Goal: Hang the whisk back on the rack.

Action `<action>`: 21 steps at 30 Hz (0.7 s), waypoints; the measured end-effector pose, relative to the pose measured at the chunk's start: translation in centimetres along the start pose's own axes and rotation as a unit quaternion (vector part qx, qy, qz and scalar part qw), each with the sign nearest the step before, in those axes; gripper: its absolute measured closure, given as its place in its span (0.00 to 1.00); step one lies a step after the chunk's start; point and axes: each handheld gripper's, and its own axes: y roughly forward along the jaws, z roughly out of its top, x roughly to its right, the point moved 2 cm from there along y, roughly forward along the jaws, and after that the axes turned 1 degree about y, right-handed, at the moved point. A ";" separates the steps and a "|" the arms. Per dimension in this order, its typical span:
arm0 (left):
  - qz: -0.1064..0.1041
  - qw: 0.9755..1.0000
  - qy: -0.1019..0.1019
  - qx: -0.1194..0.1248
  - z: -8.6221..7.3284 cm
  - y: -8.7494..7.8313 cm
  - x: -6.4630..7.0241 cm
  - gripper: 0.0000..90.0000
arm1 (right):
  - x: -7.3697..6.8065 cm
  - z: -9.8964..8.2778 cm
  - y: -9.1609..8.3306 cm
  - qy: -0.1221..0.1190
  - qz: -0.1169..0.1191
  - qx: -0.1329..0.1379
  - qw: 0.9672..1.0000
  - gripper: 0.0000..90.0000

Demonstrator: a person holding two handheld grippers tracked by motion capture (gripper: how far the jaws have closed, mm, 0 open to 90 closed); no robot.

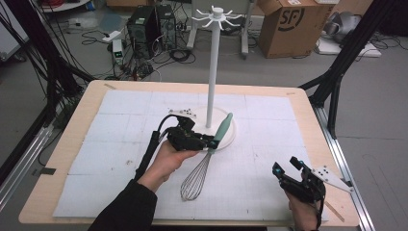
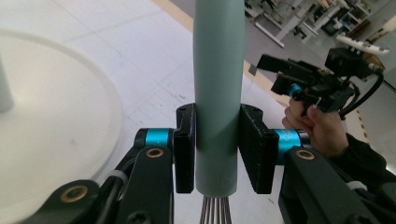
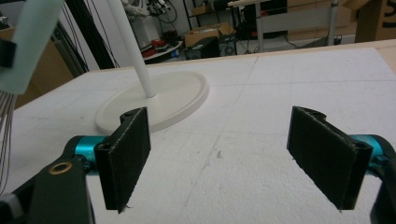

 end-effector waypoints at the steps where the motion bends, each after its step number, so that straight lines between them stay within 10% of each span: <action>1: -0.002 1.000 0.004 0.006 0.0 -0.3 0.1 0.76 | 0.0 0.0 0.0 0.000 -0.001 -0.001 1.000 0.23; 21: -0.010 0.996 0.006 0.091 0.4 -4.0 -0.8 0.76 | 0.0 -0.1 0.0 -0.001 -0.002 -0.003 1.000 0.23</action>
